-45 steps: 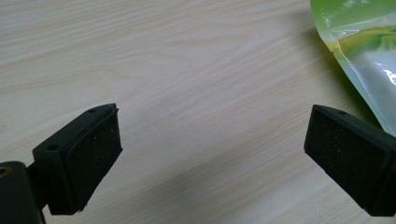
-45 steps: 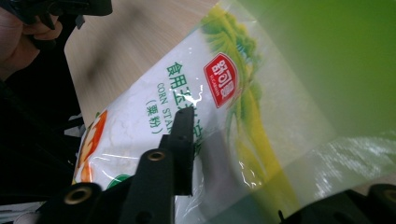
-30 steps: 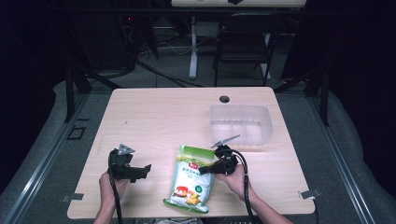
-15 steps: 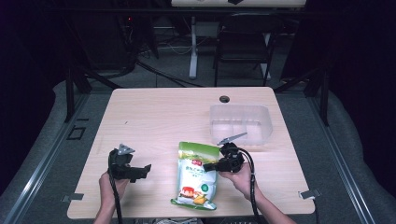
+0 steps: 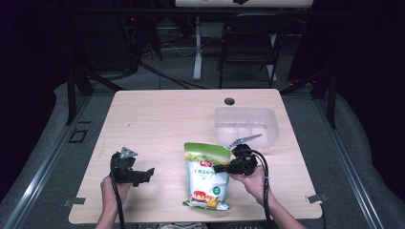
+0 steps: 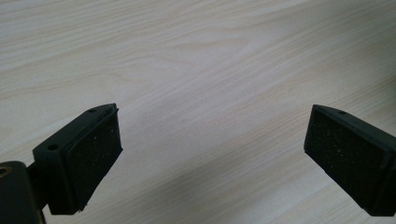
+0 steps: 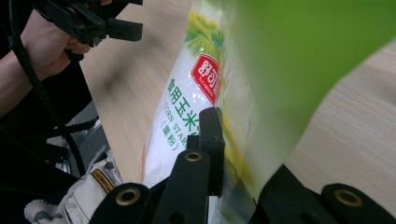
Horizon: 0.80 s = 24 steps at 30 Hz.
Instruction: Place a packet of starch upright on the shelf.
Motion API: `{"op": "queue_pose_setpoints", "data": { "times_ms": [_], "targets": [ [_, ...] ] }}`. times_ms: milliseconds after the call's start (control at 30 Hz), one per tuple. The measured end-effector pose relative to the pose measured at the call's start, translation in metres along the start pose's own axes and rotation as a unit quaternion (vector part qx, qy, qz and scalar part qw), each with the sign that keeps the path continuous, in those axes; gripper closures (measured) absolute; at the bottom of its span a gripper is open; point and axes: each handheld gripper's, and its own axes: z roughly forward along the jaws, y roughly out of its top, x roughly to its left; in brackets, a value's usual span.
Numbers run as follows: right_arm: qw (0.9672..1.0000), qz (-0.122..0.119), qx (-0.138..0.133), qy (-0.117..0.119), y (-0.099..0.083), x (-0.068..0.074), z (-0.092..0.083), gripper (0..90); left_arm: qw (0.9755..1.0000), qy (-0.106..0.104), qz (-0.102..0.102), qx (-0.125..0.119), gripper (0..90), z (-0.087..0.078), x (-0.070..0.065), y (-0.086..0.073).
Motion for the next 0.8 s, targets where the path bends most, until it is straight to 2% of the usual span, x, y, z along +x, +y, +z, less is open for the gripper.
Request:
{"op": "queue_pose_setpoints", "data": {
  "times_ms": [600, 800],
  "targets": [
    [0.9997, -0.008, -0.021, -0.005, -0.002, 0.006, -0.03, 90.0, 1.0, 0.004, 0.001, -0.001, 3.8, 0.0, 0.001, 0.0],
    [0.9995, -0.024, -0.02, -0.008, -0.001, 0.011, -0.041, 90.0, 1.0, 0.006, -0.002, -0.002, 3.8, -0.001, 0.001, 0.0]
  ]
}}
